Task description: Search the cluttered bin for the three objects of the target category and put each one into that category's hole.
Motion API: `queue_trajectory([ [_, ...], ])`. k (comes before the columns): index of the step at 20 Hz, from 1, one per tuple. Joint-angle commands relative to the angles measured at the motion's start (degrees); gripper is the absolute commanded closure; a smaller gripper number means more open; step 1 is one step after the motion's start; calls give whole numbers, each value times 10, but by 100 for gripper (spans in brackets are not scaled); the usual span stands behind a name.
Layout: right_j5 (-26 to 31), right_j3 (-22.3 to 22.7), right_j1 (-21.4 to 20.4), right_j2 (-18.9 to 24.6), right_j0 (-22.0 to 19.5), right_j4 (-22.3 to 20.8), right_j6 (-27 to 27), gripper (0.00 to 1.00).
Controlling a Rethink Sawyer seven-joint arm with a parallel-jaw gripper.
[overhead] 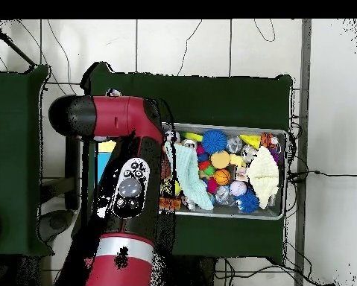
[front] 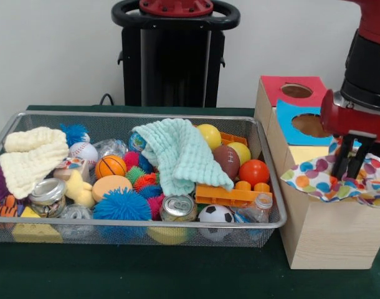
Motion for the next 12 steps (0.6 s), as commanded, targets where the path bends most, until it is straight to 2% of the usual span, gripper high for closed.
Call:
queue_trajectory([
  [1,58,-19,40,9,-3,7,145,100],
  [7,57,-11,47,8,1,4,138,100],
  [12,109,3,47,30,-6,12,117,100],
])
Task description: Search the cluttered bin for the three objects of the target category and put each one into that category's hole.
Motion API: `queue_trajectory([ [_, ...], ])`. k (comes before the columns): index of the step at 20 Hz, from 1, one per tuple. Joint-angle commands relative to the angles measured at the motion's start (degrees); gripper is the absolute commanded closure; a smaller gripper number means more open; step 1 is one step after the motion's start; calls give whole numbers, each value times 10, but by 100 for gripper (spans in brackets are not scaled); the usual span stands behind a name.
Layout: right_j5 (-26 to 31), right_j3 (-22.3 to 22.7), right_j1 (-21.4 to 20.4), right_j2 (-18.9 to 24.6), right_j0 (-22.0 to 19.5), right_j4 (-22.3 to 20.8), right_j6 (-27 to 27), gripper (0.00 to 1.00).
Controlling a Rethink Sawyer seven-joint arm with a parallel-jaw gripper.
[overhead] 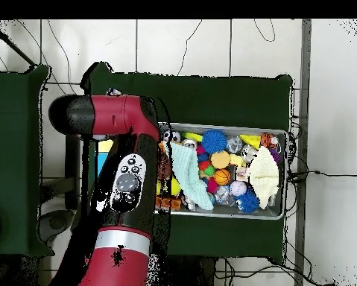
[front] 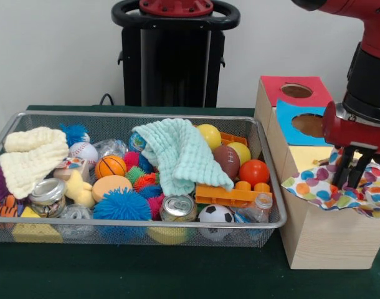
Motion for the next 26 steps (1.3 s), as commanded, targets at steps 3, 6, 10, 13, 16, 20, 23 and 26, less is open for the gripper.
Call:
queue_trajectory([
  [3,138,34,21,49,-16,22,109,100],
  [6,161,35,21,50,-15,26,113,100],
  [10,183,50,18,43,-8,21,116,100],
  [13,174,70,16,53,-15,23,102,100],
  [16,146,88,20,63,-18,25,94,100],
  [20,129,72,40,63,-16,20,97,100],
  [23,115,73,46,64,-13,16,94,100],
  [26,90,81,48,64,-11,14,92,100],
])
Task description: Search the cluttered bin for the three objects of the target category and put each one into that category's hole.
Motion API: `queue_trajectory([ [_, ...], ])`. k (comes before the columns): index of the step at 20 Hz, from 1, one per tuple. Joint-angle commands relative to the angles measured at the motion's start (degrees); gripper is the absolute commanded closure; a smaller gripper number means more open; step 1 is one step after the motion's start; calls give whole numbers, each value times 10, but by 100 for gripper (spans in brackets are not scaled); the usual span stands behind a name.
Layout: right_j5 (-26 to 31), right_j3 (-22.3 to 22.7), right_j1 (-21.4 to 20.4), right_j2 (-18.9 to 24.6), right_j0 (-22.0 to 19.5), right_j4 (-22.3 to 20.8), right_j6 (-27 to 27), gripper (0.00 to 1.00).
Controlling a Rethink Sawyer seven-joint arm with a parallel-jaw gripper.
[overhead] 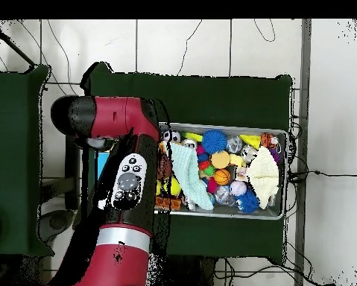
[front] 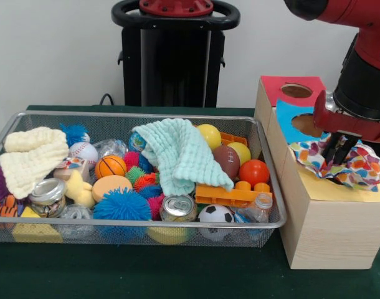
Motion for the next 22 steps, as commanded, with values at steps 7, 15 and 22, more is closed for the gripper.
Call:
queue_trajectory([
  [7,-94,88,49,70,-15,-1,75,100],
  [15,-113,74,71,88,-24,7,68,100],
  [22,-110,50,94,73,-19,-2,83,100],
])
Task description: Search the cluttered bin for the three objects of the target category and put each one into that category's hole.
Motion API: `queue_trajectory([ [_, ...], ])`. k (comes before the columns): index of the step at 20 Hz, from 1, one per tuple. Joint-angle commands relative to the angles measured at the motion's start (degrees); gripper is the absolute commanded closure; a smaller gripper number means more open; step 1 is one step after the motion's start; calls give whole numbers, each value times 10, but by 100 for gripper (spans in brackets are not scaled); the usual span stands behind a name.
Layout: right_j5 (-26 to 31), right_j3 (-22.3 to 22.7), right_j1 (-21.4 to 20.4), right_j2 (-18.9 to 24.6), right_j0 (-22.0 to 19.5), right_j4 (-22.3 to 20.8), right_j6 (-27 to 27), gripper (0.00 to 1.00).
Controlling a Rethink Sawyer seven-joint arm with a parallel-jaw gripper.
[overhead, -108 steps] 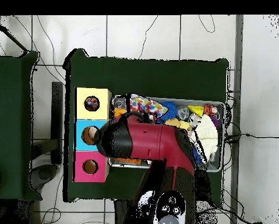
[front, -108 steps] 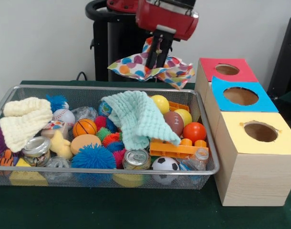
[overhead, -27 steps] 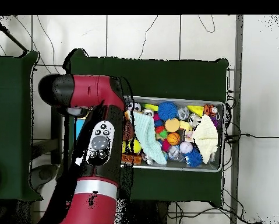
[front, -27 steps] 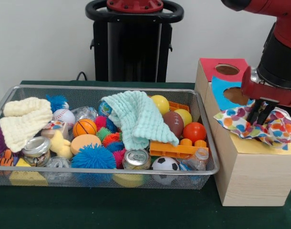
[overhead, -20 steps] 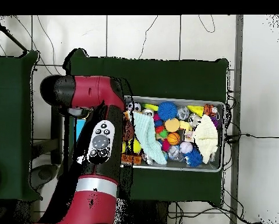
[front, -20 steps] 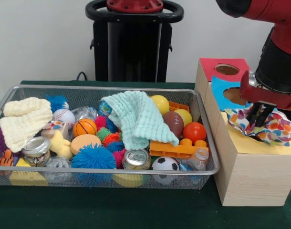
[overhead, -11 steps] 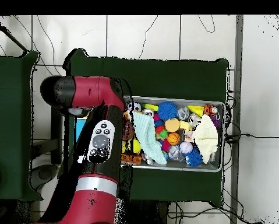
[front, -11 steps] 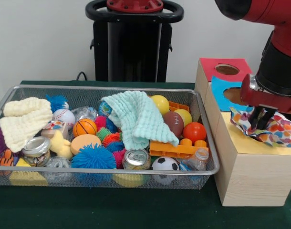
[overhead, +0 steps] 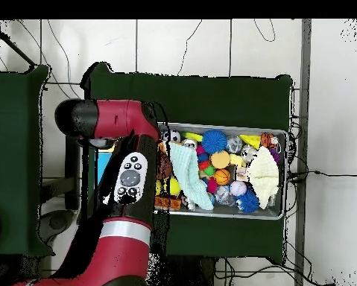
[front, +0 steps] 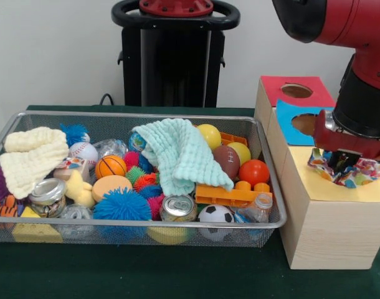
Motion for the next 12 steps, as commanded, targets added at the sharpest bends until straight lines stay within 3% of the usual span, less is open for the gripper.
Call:
queue_trajectory([
  [1,-51,45,78,59,-15,-7,85,100],
  [12,-48,47,91,57,-18,-7,83,100],
])
